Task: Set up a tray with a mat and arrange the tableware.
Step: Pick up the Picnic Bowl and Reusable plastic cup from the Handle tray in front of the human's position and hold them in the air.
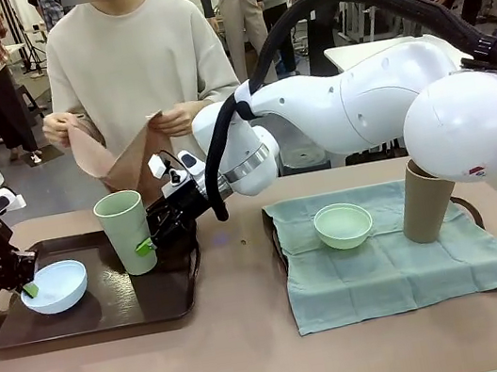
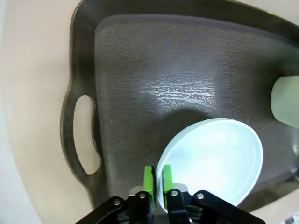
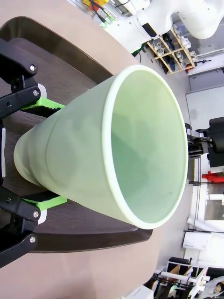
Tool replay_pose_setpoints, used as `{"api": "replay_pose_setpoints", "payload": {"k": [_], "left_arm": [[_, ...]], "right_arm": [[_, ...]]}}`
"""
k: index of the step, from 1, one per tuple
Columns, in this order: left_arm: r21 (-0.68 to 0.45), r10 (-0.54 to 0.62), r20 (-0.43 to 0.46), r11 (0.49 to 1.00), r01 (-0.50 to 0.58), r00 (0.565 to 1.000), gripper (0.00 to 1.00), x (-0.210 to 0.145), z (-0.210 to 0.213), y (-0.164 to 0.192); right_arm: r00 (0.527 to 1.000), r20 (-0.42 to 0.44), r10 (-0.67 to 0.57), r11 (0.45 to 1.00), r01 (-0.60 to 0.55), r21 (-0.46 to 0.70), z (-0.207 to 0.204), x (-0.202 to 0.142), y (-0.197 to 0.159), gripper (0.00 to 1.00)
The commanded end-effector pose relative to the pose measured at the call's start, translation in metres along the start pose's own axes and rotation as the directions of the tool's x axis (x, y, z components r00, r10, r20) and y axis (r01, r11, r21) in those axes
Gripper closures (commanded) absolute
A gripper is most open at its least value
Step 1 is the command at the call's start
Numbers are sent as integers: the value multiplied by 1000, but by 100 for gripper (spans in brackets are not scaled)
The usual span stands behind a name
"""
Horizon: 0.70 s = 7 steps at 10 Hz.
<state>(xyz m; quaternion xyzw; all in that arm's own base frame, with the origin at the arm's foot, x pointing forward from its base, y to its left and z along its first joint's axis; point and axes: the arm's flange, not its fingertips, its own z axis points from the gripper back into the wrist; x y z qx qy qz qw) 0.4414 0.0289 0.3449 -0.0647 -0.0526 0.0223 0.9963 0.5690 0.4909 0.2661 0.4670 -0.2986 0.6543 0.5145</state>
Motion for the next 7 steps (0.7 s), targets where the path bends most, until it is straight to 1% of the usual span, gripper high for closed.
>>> {"api": "replay_pose_setpoints", "payload": {"k": [1, 2, 4, 5, 6, 7], "left_arm": [[-12, 3, -13, 1000, -4, 1000, 100, 1, 5, 1], [-10, 6, -13, 1000, -6, 1000, 100, 0, 5, 1], [-8, 4, -12, 1000, -4, 1000, 100, 0, 9, 2], [-8, 6, -12, 1000, -6, 1000, 100, 0, 10, 3], [-18, 15, -17, 1000, -16, 1000, 100, -1, 12, 3], [-23, 30, -28, 999, -30, 999, 100, -2, 18, 2]], "right_arm": [[999, 29, 22, 1000, -23, 9, -1, 0, -5, 80], [999, 37, 22, 1000, -23, 13, 0, 0, -5, 100], [997, 74, 13, 999, -15, 29, 4, 2, -5, 100], [996, 94, 11, 1000, -13, 22, 8, 3, -5, 80], [995, 97, -5, 1000, 5, 4, 13, 6, -3, 80], [994, 108, -18, 1000, 17, 8, 18, 13, 2, 80]]}}
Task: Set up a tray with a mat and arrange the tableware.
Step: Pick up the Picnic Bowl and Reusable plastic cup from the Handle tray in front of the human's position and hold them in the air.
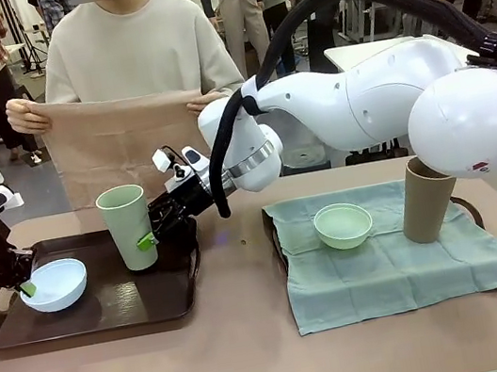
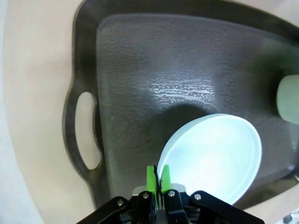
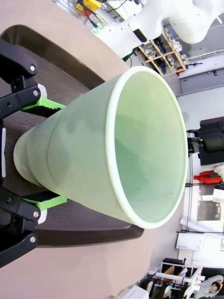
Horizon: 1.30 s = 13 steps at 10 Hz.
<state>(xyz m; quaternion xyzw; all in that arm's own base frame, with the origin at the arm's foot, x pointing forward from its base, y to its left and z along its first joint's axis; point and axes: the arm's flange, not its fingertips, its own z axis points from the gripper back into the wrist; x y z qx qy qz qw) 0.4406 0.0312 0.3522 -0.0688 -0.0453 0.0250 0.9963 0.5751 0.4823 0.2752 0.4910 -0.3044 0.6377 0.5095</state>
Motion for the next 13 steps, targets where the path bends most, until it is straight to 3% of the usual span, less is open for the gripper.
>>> {"api": "replay_pose_setpoints", "payload": {"k": [1, 8, 13], "left_arm": [[-28, 26, -19, 999, -27, 999, 100, -5, 22, 0], [22, -24, 121, 1000, 21, 992, 100, -23, 153, -15], [19, -13, 179, 1000, 10, 984, 100, -35, 184, -11]], "right_arm": [[999, 50, 11, 1000, -10, -19, 11, 21, 13, 80], [992, 47, 116, 988, -111, -105, 43, 111, 62, 80], [987, 56, 153, 982, -145, -122, 40, 135, 83, 80]]}}
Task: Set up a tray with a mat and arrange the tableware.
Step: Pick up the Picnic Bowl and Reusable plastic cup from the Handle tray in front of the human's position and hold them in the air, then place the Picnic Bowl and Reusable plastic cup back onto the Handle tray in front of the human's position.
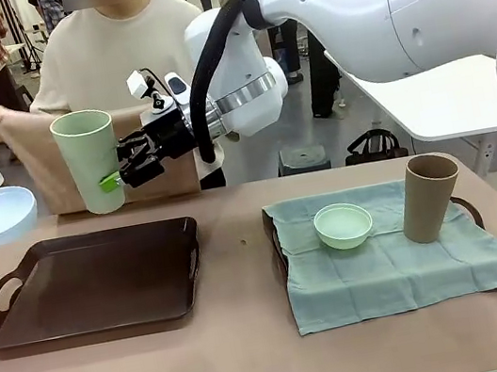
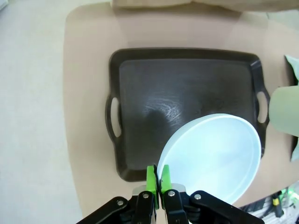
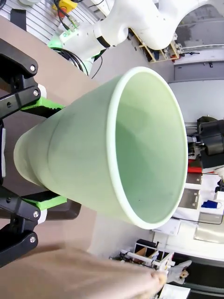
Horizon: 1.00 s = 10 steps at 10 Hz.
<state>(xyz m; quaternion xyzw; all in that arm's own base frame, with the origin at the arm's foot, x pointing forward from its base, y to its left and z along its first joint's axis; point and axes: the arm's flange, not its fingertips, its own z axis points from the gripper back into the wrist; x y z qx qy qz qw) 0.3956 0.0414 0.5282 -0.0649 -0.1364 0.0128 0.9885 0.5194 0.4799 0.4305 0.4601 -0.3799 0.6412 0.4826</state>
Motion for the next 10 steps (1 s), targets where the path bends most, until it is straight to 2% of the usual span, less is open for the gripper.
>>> {"api": "replay_pose_setpoints", "payload": {"k": [1, 2, 3, 10], "left_arm": [[0, -3, -9, 1000, 3, 1000, 100, 1, -4, -1], [0, -3, -9, 1000, 3, 1000, 100, 1, -4, -1], [0, -3, -9, 1000, 3, 1000, 100, 1, -4, -1], [0, -3, -9, 1000, 3, 1000, 100, 1, -4, -1]], "right_arm": [[1000, 25, 8, 1000, -7, -23, 7, -10, 12, 80], [1000, 28, -9, 1000, 10, -27, 9, -15, 8, 80], [1000, 3, -4, 1000, 4, -5, 0, -2, 0, 80], [1000, 3, -4, 1000, 4, -5, 0, -2, 0, 80]]}}
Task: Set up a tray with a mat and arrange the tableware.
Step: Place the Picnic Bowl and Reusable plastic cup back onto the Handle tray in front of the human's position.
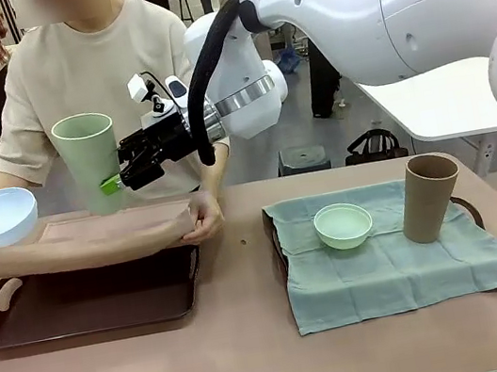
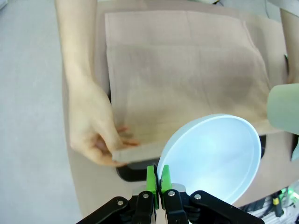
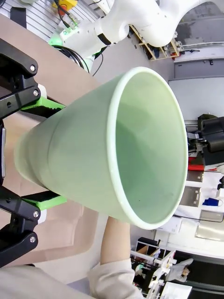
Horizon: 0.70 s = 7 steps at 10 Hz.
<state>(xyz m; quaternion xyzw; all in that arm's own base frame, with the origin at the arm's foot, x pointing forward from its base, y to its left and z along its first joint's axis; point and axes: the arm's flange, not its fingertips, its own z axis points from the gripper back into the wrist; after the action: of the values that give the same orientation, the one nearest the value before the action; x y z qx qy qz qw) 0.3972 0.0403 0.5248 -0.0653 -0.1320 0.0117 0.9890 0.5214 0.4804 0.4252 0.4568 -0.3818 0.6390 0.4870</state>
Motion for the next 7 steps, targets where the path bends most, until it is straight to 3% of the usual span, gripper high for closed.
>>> {"api": "replay_pose_setpoints", "payload": {"k": [1, 7], "left_arm": [[1, -2, 0, 1000, 2, 1000, 100, 0, 0, -1], [1, -2, 0, 1000, 2, 1000, 100, 0, 0, -1]], "right_arm": [[1000, 7, -1, 1000, 1, 6, 2, 3, 2, 80], [1000, 7, -1, 1000, 1, 6, 2, 3, 2, 80]]}}
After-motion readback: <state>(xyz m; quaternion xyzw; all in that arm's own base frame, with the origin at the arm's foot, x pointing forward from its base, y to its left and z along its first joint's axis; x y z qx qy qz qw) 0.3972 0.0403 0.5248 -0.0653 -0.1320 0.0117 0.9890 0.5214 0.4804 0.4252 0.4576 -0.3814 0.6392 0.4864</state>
